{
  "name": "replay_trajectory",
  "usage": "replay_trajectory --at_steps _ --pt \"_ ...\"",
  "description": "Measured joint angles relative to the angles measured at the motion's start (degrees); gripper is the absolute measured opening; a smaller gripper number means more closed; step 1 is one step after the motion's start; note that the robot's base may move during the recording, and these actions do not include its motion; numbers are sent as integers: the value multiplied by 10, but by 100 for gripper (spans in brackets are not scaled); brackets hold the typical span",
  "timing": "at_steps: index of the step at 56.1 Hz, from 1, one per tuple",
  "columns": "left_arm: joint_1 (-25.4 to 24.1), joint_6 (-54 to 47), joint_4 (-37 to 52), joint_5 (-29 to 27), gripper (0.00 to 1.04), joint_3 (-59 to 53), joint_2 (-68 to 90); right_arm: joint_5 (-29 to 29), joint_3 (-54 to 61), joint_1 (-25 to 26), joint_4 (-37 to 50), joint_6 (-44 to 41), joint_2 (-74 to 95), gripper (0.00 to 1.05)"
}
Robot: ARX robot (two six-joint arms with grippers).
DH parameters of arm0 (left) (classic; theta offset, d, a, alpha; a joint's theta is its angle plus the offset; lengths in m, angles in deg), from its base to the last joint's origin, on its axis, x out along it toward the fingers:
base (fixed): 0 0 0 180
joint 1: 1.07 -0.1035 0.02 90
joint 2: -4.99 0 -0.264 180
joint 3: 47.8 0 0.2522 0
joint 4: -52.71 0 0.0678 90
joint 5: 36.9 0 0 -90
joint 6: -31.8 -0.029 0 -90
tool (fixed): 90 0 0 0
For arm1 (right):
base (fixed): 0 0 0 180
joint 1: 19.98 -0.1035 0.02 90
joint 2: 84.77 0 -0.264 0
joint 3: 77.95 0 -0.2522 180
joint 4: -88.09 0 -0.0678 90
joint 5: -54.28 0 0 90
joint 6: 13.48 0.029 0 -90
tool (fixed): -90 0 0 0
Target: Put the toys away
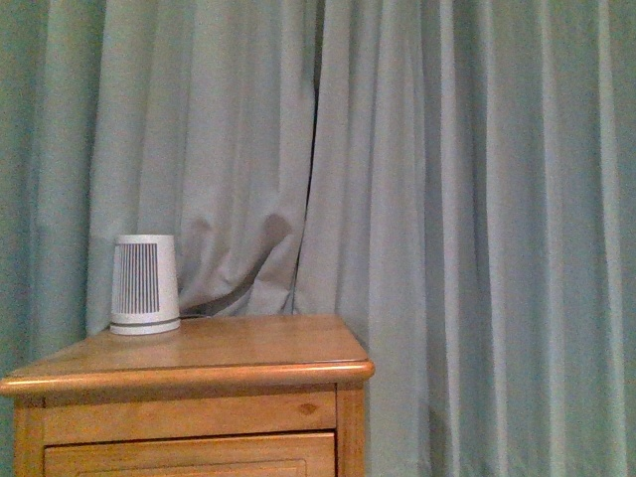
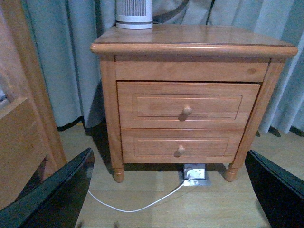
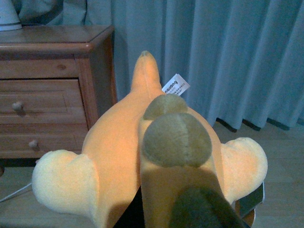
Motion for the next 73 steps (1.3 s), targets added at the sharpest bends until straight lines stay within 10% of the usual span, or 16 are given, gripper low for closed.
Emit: replay_trajectory --at_steps 73 --pt "0 0 0 2 98 0 0 -5 0 0 0 0 0 7"
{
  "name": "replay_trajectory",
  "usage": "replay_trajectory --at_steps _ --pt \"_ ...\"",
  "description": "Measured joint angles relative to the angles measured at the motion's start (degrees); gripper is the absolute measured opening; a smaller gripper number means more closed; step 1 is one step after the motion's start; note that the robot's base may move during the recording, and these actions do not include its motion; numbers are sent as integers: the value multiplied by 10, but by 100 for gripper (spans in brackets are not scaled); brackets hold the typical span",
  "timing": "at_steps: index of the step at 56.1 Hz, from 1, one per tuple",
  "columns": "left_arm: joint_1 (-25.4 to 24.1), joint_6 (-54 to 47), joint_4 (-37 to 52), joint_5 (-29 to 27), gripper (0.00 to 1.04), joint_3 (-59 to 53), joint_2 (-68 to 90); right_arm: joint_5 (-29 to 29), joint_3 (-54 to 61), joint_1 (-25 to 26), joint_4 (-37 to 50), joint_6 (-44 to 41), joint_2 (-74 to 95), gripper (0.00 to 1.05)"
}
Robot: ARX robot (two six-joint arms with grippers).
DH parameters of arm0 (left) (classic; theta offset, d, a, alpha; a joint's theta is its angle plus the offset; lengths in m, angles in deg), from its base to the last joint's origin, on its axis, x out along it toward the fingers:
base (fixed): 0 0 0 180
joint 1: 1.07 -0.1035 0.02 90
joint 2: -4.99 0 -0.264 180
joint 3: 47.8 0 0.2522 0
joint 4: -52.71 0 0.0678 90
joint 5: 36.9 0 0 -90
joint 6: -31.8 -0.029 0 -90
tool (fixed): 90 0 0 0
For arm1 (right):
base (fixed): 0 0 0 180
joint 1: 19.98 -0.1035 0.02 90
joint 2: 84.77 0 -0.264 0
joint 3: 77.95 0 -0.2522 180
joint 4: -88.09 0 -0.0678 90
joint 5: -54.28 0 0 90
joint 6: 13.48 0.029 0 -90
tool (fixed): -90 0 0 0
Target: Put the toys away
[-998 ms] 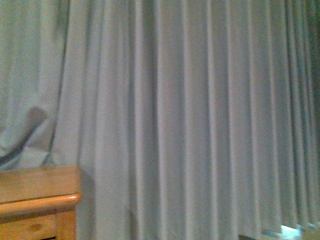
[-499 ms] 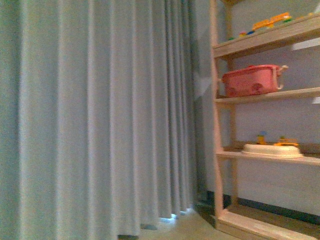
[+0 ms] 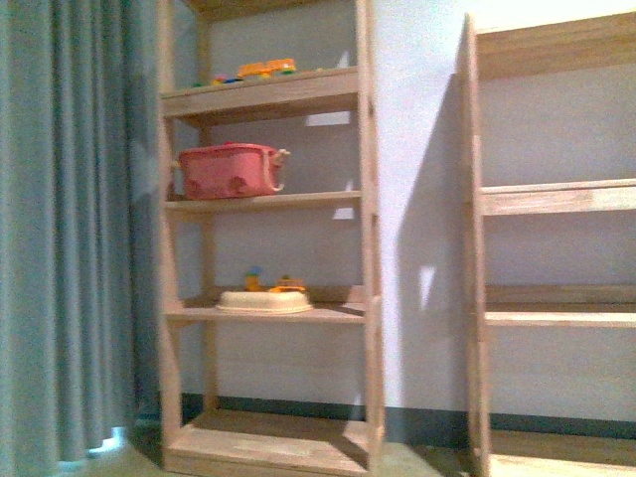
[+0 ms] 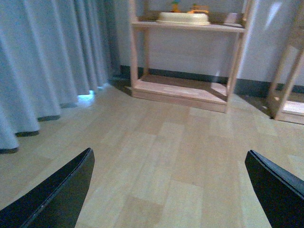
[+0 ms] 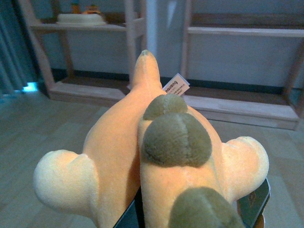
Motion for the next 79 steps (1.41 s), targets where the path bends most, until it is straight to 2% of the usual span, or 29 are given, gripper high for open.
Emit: replay_trajectory --at_steps 79 --pt "0 0 0 2 98 0 0 1 0 0 0 0 0 7"
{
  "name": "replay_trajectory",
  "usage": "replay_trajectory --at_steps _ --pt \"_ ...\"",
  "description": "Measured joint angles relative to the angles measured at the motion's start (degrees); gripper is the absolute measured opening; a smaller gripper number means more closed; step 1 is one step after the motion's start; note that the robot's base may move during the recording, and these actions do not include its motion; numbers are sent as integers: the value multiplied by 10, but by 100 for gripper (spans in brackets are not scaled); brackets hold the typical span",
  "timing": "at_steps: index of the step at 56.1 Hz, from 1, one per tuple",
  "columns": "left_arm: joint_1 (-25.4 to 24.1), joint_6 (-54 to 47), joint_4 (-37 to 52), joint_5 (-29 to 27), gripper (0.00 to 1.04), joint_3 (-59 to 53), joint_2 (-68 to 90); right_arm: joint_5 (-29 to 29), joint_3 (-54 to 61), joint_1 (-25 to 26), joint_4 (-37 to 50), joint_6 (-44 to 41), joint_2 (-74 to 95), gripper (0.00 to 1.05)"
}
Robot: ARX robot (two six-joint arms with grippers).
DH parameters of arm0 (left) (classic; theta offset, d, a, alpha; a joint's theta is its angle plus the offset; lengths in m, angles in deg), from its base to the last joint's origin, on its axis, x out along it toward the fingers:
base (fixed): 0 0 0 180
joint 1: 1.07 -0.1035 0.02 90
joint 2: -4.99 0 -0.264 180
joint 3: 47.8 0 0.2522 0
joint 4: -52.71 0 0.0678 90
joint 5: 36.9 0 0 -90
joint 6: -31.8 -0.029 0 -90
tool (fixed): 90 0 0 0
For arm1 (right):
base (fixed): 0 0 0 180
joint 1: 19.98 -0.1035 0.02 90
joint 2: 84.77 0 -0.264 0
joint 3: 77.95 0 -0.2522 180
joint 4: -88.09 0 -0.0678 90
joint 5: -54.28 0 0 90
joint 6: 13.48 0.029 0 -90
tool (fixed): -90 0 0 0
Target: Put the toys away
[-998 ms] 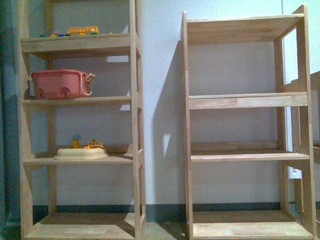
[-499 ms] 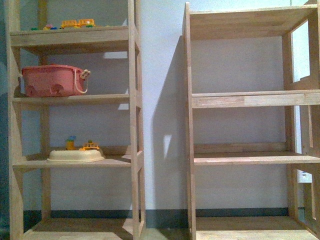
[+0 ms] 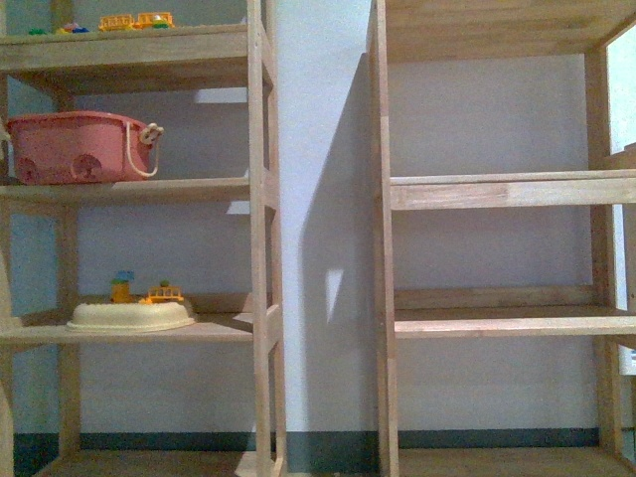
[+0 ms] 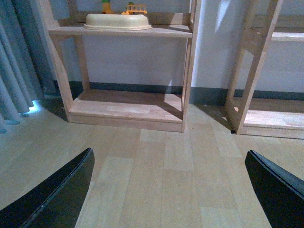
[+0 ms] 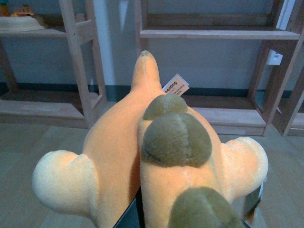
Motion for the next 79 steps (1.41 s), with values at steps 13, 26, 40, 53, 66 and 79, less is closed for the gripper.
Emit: replay_trajectory --at_steps 13,26,40,53,66,79 --pt "0 0 0 0 98 0 0 0 0 0 0 0 0 7" --pt "0 0 0 0 98 0 0 0 0 0 0 0 0 7" --pt "0 0 0 0 98 0 0 1 0 0 0 0 -1 7" --pt "0 0 0 0 98 0 0 -1 0 0 0 0 0 7" --pt "0 0 0 0 98 0 0 -1 0 0 0 0 0 7" --pt "0 0 0 0 98 0 0 -1 0 0 0 0 0 7"
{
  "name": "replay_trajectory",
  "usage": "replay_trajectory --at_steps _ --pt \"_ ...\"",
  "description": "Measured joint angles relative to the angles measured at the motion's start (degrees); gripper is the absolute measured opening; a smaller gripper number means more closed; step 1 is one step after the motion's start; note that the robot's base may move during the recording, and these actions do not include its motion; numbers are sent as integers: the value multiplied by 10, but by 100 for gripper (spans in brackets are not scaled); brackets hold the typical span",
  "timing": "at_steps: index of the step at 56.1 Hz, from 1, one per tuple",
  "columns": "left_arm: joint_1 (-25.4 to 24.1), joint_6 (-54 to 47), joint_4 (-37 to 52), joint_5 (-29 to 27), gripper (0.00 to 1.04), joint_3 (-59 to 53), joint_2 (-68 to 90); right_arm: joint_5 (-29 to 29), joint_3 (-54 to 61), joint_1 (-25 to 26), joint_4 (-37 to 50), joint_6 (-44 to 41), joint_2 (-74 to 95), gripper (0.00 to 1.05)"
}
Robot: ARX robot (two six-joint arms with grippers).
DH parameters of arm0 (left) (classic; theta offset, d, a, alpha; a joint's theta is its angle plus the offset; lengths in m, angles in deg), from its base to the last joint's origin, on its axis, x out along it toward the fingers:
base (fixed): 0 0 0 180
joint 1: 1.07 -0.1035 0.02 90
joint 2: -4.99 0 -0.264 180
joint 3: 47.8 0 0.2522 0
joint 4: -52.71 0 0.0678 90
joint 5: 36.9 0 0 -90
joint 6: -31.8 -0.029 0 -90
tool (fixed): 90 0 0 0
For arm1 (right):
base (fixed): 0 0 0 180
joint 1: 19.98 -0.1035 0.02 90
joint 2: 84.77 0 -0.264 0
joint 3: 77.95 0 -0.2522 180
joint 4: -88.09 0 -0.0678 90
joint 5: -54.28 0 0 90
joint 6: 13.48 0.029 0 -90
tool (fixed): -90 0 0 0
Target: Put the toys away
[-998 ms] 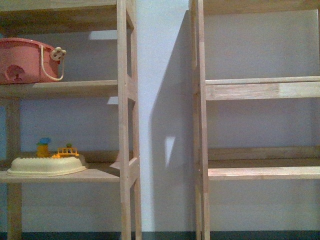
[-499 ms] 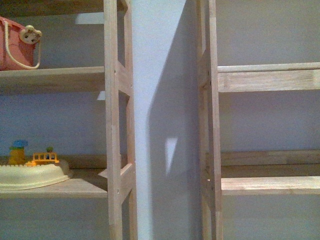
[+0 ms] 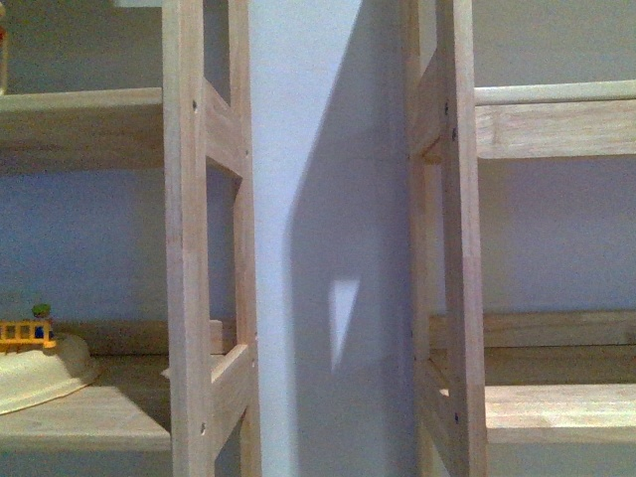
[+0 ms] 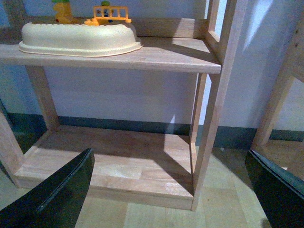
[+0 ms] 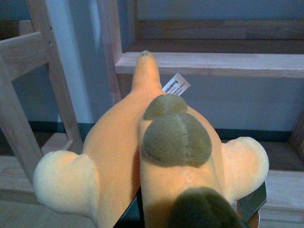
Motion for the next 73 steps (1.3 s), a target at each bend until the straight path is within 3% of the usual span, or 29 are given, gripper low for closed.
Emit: replay_trajectory --at_steps 22,24,29,35,55,73 --pt "0 0 0 0 98 0 0 0 0 0 0 0 0 7" --pt "0 0 0 0 98 0 0 -13 1 -4 3 7 0 7" --pt "0 0 0 0 98 0 0 -112 0 -33 34 37 2 7" --pt "0 0 0 0 98 0 0 -172 -1 -47 54 40 16 7" --pt "0 0 0 0 98 0 0 -270 -108 -115 160 -63 123 7" --pt "0 0 0 0 98 0 0 -310 -276 -175 232 -181 235 7"
